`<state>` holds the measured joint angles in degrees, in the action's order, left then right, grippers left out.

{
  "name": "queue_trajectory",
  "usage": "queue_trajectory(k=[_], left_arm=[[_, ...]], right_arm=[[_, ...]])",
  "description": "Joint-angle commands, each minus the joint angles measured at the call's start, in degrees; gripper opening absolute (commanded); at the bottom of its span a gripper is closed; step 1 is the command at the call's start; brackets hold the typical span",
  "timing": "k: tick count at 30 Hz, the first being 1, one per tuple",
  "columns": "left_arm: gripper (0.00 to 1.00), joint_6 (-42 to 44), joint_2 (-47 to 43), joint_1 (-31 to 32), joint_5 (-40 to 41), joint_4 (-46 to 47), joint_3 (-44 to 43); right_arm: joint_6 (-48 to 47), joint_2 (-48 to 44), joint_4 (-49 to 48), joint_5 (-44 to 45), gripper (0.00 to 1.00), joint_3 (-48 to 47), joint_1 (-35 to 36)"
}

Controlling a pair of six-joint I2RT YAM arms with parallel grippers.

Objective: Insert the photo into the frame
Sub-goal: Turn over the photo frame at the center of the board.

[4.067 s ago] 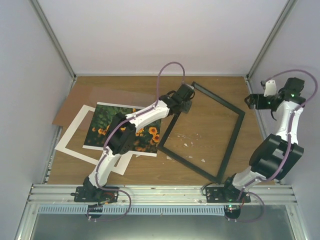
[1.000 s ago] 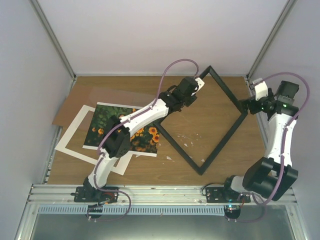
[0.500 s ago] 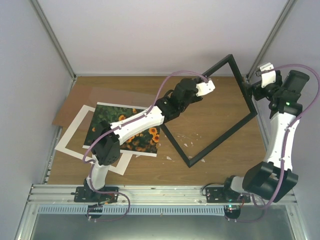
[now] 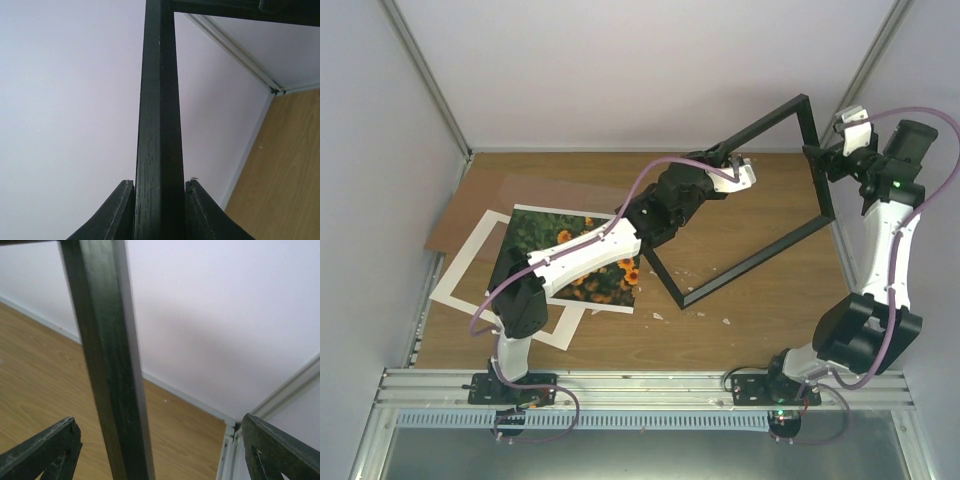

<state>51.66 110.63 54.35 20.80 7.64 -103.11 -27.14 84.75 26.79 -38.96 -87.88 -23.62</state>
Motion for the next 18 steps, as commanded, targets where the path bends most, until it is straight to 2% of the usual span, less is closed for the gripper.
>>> queue_trajectory(k=[1,3,7,10,12,14,18], left_arm=[[0.00,2.5,-5.2,0.7,-1.2,16.2,0.6],[0.00,3.5,-5.7,0.9,-1.7,17.5,1.2],[0.00,4.8,-6.9,1.1,-2.8,20.5,2.8],[0.00,6.0,-7.8,1.1,-3.4,22.7,4.2],[0.00,6.7,-8.0,1.0,-3.1,23.6,4.8],[0.00,6.5,-8.3,0.9,-3.0,23.6,5.1],[0.00,6.7,-8.7,0.2,-2.4,24.4,5.7]], right_arm=[[-1.0,0.4,-0.5,-5.5,0.86,-3.0,1.6],[-2.0,0.4,-0.4,-6.3,0.81,-3.4,2.8],[-1.5,0.1,-2.6,-4.9,0.62,-3.7,4.2],[-1.3,-0.6,-4.5,-4.5,0.42,-3.9,4.2],[-0.6,-1.4,-6.6,-3.5,0.24,-3.7,4.2],[0.5,-2.3,-8.9,-2.3,0.11,-3.6,4.2],[3.5,-3.5,-12.7,-0.7,0.01,-4.7,4.3]])
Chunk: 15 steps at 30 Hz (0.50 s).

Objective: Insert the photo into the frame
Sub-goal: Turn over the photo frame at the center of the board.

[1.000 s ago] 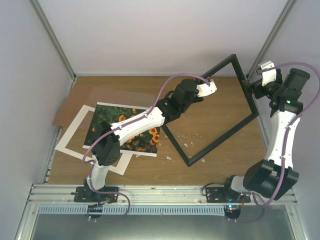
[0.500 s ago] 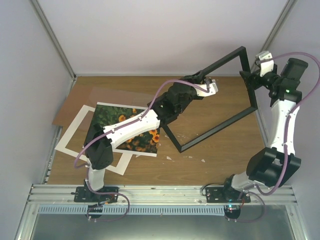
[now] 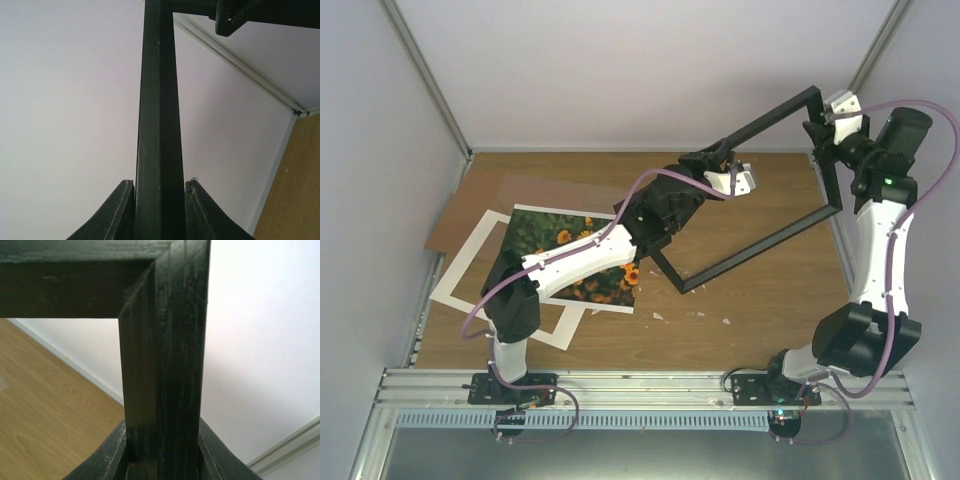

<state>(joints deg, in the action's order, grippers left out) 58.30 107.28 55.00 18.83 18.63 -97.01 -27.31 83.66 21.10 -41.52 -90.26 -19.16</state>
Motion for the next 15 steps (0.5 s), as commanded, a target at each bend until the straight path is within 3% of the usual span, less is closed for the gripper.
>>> queue_trajectory(k=[1,2,4,5,7,9,15], left_arm=[[0.01,0.1,-5.2,-0.7,0.3,13.6,-0.4],[0.11,0.1,-5.0,-1.0,0.8,13.8,-0.6],[0.47,0.1,-4.3,-2.0,2.1,12.5,-1.9],[0.60,-0.6,-3.8,-2.5,3.1,11.2,-3.2],[0.75,-3.5,-3.2,-3.8,4.1,6.2,-6.4],[0.84,-7.6,-2.9,-5.4,4.8,0.8,-10.5],[0.86,-26.1,-3.7,-11.7,2.2,-18.4,-17.6]], right_arm=[[5.1,-2.6,-7.8,2.7,0.01,-2.8,-0.2],[6.3,-2.8,-8.7,3.6,0.01,-3.2,-0.2],[8.4,-3.3,-11.6,5.7,0.00,-4.0,-0.2],[9.5,-3.5,-13.2,7.0,0.01,-4.3,-0.2],[11.1,-4.0,-16.6,10.5,0.01,-4.7,-0.2],[11.8,-3.8,-19.5,14.5,0.01,-5.7,0.0],[7.1,-2.9,-27.5,26.3,0.01,-6.8,2.7]])
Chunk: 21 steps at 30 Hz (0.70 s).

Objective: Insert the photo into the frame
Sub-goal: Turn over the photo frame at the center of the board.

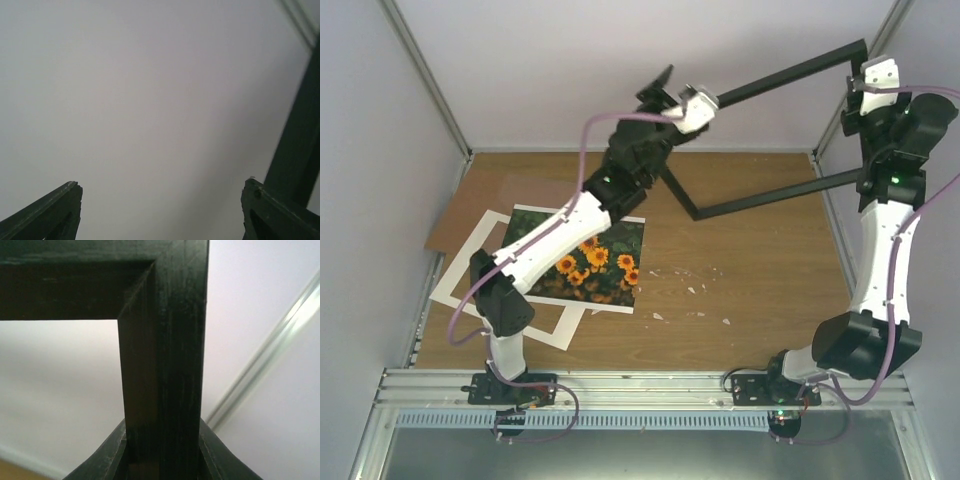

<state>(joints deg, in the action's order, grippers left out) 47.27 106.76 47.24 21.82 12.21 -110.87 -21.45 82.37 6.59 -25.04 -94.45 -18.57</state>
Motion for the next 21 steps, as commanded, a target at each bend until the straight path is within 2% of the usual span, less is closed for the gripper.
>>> queue_trajectory(k=[1,5,7,9,12,14,16,18,21], left_arm=[[0.86,-19.2,-3.5,-5.2,-2.0,-15.9,-4.7],[0.87,-36.5,-3.3,-11.6,-11.0,-31.1,-10.1],[0.86,-40.6,-3.7,-13.7,-15.7,-34.4,-10.4],[0.86,-41.2,-4.1,-14.9,-22.0,-35.7,-9.9],[0.92,-38.5,-4.8,-17.3,-37.1,-37.4,-9.6],[0.95,-34.2,-5.4,-20.1,-53.8,-39.5,-9.3],[0.99,-29.7,-6.1,-22.2,-67.1,-41.0,-7.9],[0.99,-22.9,-6.6,-22.8,-76.9,-44.6,-7.2],[0.99,-15.3,-7.4,-22.7,-81.8,-50.0,-6.0]], right_arm=[[-0.9,-2.1,-15.2,12.9,0.01,-1.0,3.3],[-10.8,-4.4,-23.8,20.0,0.01,5.4,8.6],[-14.8,-5.8,-26.9,21.7,0.01,8.7,11.0],[-18.0,-7.5,-29.9,21.4,0.00,12.4,12.7],[-19.8,-10.3,-31.1,16.4,0.01,17.2,13.6],[-20.4,-12.7,-31.8,11.5,0.01,20.8,13.6],[-20.2,-15.7,-32.4,6.7,0.01,24.5,13.6],[-20.2,-19.2,-33.4,-0.1,0.01,29.3,13.6],[-20.5,-24.5,-34.8,-6.9,0.01,34.7,13.6]])
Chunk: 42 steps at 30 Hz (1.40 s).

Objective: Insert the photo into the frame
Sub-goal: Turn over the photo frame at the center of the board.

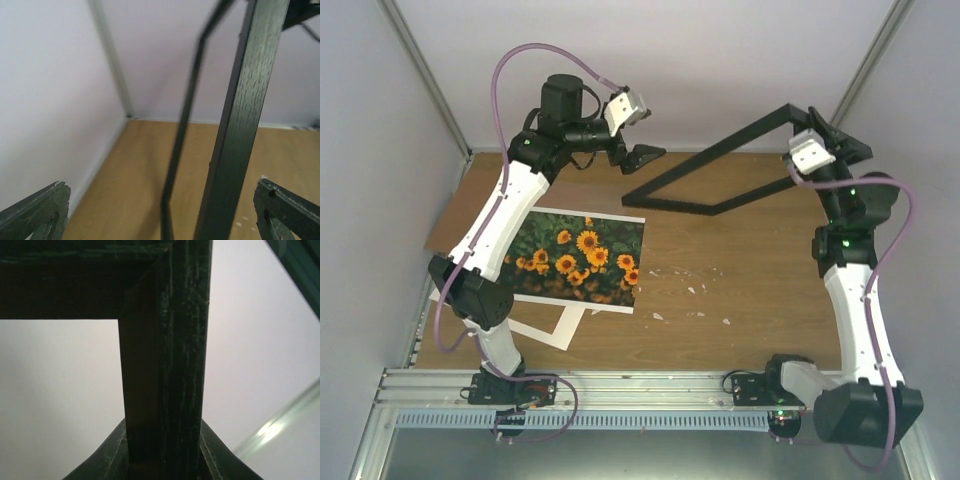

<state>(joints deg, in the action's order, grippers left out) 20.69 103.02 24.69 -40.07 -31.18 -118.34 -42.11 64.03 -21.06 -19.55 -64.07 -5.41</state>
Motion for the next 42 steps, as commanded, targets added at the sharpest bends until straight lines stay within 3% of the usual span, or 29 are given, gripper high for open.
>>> queue_trajectory(k=[1,5,12,20,30,33,37,42], left_arm=[[0.99,12.5,-3.8,-0.2,-20.9,-7.6,1.8],[0.99,23.9,-3.3,0.3,-27.1,-18.8,2.1],[0.97,45.2,-1.1,6.4,-23.8,-38.1,2.8],[0.92,50.3,2.7,7.8,-27.2,-41.9,4.8],[0.87,47.1,9.4,11.7,-29.5,-39.9,4.2],[0.76,46.3,10.6,13.1,-29.4,-39.3,4.1],[0.51,44.0,11.0,13.2,-29.5,-38.9,4.1],[0.34,41.4,9.5,13.1,-30.7,-38.9,5.5]], right_arm=[[0.0,-7.4,-6.7,-14.0,0.01,5.3,0.4],[-1.1,-11.6,-7.5,-16.7,0.01,9.6,0.5],[-5.7,-16.0,-6.1,-20.4,0.02,14.0,0.5],[-9.1,-17.9,-5.2,-22.6,0.02,15.9,0.5],[-12.2,-19.6,-2.4,-24.8,0.02,16.5,0.5],[-12.7,-19.8,-1.5,-24.6,0.02,16.3,0.5],[-14.0,-20.2,0.3,-23.7,0.02,16.4,0.6],[-15.6,-21.7,3.1,-23.1,0.08,17.7,0.5]])
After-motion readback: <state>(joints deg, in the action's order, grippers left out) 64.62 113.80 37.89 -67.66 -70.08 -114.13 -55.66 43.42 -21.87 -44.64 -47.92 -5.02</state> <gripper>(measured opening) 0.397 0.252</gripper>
